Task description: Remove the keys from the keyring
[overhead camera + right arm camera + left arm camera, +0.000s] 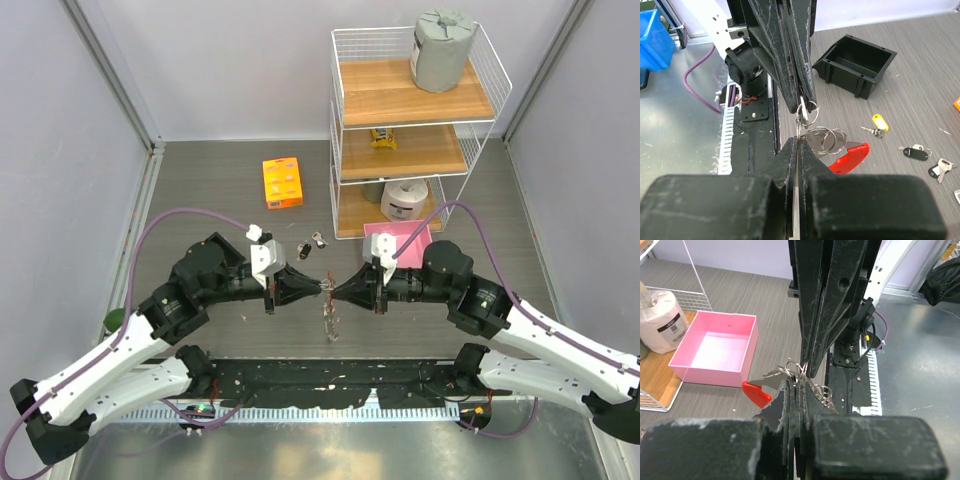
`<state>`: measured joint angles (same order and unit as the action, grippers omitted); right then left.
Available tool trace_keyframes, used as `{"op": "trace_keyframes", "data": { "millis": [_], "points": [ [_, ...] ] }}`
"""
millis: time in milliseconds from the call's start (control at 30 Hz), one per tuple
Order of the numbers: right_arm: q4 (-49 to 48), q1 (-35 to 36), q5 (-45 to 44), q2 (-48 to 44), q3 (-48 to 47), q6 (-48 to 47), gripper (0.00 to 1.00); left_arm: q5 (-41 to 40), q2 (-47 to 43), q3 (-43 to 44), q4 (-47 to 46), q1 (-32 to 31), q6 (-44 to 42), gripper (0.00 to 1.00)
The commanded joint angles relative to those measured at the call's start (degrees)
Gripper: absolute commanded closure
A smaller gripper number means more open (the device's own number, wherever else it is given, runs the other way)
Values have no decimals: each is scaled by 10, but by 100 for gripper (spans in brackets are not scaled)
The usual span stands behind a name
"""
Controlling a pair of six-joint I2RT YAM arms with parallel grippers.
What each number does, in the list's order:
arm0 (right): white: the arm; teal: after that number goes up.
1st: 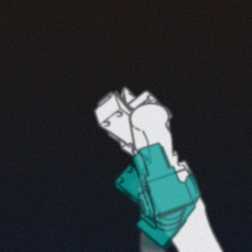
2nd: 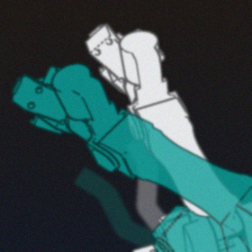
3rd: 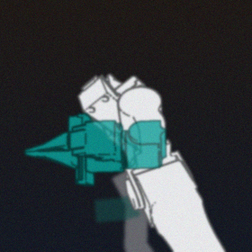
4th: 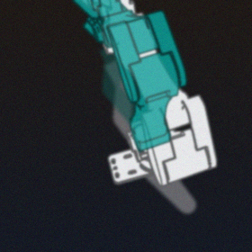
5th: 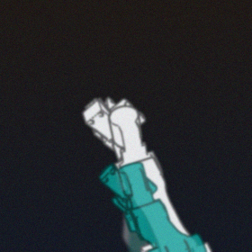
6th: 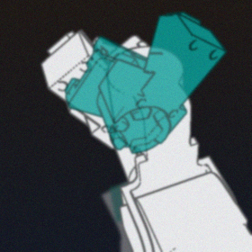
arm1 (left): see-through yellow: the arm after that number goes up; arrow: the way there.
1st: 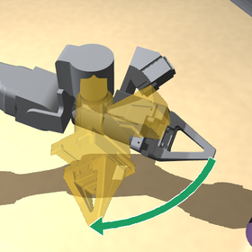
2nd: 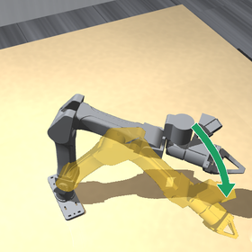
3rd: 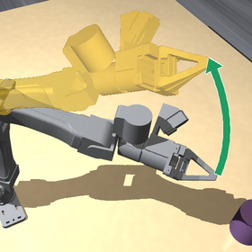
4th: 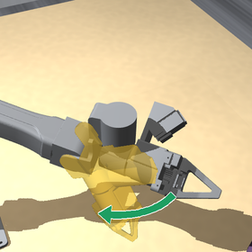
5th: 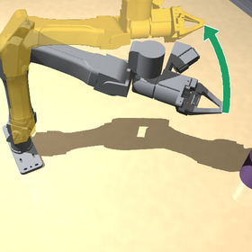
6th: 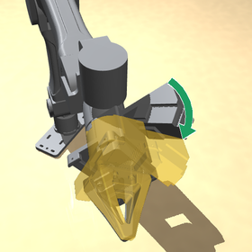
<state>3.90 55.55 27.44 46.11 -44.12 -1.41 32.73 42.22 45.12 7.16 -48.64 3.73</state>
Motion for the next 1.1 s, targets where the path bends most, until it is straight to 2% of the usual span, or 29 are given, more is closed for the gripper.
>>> {"op": "trace_keyframes", "data": {
  "millis": [0,133,433,800,1067],
  "points": [
    [82,1,8,18,-82,6,95,1,2,29,0,1,-22,100],
    [152,1,20,53,-134,12,95,-2,6,29,4,1,-28,100],
    [241,7,35,109,-199,13,95,-6,9,37,19,1,-35,100],
    [310,11,35,175,-265,25,95,18,32,43,28,-4,-35,100],
    [373,11,38,231,-301,17,95,15,56,66,85,-17,-85,100]
  ]
}}
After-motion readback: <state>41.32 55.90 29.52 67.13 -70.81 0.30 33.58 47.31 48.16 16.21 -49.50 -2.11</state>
